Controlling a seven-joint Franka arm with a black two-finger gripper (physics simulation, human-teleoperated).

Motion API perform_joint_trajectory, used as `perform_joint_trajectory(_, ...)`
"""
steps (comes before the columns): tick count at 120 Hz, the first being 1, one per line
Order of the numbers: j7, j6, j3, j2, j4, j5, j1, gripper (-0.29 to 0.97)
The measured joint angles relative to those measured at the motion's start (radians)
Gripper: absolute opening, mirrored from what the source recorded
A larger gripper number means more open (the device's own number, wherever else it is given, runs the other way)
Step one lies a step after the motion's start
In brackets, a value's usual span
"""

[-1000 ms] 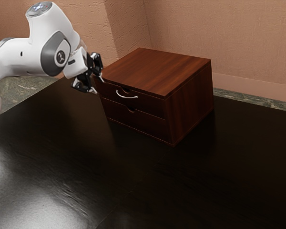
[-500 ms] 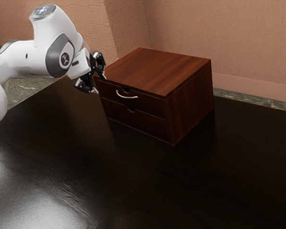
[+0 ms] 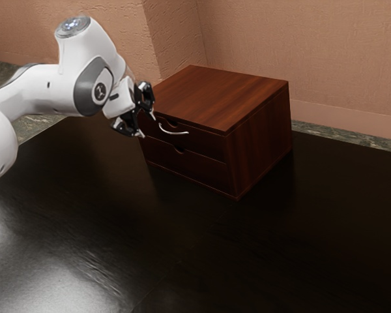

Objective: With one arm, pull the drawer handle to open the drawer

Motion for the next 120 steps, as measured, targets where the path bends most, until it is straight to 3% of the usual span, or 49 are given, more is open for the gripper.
perform_joint_trajectory(51,-0.003,0.045,-0.02,0.026,-0.003,-0.01,-0.026,0.32)
perform_joint_trajectory(77,-0.018,0.074,-0.044,0.024,-0.03,-0.001,-0.005,0.56)
perform_joint_trajectory(91,-0.021,0.083,-0.029,-0.015,-0.092,-0.011,-0.025,0.55)
perform_joint_trajectory(101,-0.019,0.09,-0.026,-0.06,-0.158,-0.011,-0.058,0.37)
perform_joint_trajectory(106,-0.018,0.099,-0.005,-0.082,-0.194,-0.01,-0.076,0.4)
perform_joint_trajectory(120,-0.017,0.109,0.052,-0.127,-0.26,-0.012,-0.135,0.33)
